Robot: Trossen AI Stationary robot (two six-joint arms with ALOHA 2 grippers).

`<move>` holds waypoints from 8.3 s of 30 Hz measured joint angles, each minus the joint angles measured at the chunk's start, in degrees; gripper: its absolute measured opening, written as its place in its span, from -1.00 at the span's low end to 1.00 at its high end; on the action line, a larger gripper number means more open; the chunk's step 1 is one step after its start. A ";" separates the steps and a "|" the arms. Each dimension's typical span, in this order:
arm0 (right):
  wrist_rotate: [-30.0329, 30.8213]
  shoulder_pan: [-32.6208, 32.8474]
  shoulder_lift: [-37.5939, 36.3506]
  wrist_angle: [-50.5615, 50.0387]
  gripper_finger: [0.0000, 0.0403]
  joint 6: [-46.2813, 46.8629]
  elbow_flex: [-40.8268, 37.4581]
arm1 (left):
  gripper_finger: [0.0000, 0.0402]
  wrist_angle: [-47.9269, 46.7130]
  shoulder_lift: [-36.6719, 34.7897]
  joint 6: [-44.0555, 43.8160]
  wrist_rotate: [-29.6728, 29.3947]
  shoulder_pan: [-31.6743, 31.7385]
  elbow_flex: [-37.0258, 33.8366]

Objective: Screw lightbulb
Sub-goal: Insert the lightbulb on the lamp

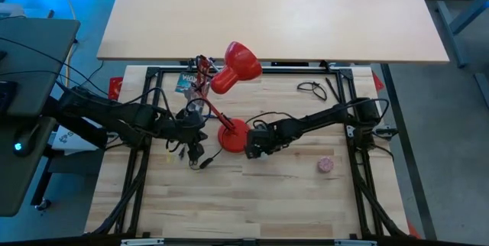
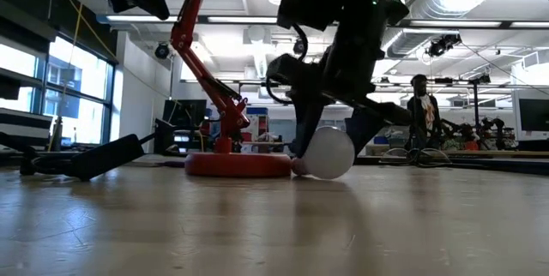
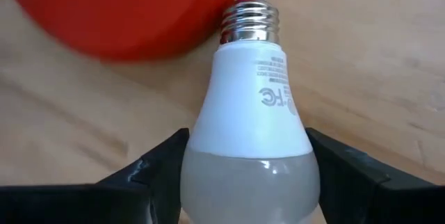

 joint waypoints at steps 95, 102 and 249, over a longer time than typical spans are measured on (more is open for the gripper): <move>-19.28 -3.77 -39.24 8.87 0.81 -33.86 0.00 | -0.36 23.00 17.25 48.36 10.33 1.64 22.05; -12.19 -2.54 -40.52 17.98 0.82 -34.40 0.00 | -0.36 21.53 11.11 36.72 6.22 0.53 22.12; 12.82 8.18 -33.44 17.43 0.67 9.32 17.31 | -0.36 33.11 7.20 24.36 8.52 4.36 22.16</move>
